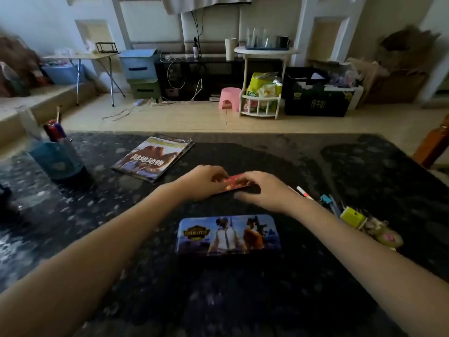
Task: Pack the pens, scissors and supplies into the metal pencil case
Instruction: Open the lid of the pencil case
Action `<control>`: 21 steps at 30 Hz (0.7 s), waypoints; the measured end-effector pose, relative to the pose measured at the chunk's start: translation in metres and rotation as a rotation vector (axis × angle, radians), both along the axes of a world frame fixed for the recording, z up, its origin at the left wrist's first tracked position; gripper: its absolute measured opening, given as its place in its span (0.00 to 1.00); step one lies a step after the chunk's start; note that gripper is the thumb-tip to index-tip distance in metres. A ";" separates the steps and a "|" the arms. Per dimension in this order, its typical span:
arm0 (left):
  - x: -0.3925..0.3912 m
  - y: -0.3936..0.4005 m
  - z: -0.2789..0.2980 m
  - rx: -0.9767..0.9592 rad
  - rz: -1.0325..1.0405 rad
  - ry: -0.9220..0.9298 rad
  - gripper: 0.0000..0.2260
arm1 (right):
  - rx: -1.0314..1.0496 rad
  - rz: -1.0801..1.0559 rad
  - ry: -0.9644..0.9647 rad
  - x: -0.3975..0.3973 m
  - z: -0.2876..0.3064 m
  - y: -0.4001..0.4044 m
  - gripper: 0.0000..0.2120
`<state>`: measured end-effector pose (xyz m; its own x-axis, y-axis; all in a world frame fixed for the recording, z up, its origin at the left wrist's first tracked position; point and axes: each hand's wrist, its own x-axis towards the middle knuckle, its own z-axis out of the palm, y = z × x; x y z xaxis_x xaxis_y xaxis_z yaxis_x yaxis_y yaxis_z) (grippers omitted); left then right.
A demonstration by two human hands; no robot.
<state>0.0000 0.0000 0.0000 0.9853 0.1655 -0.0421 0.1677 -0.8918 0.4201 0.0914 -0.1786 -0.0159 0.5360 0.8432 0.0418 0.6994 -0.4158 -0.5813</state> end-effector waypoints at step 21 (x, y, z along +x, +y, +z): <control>-0.127 -0.024 -0.070 -0.035 0.039 0.093 0.46 | -0.415 0.120 -0.214 -0.058 -0.048 -0.070 0.44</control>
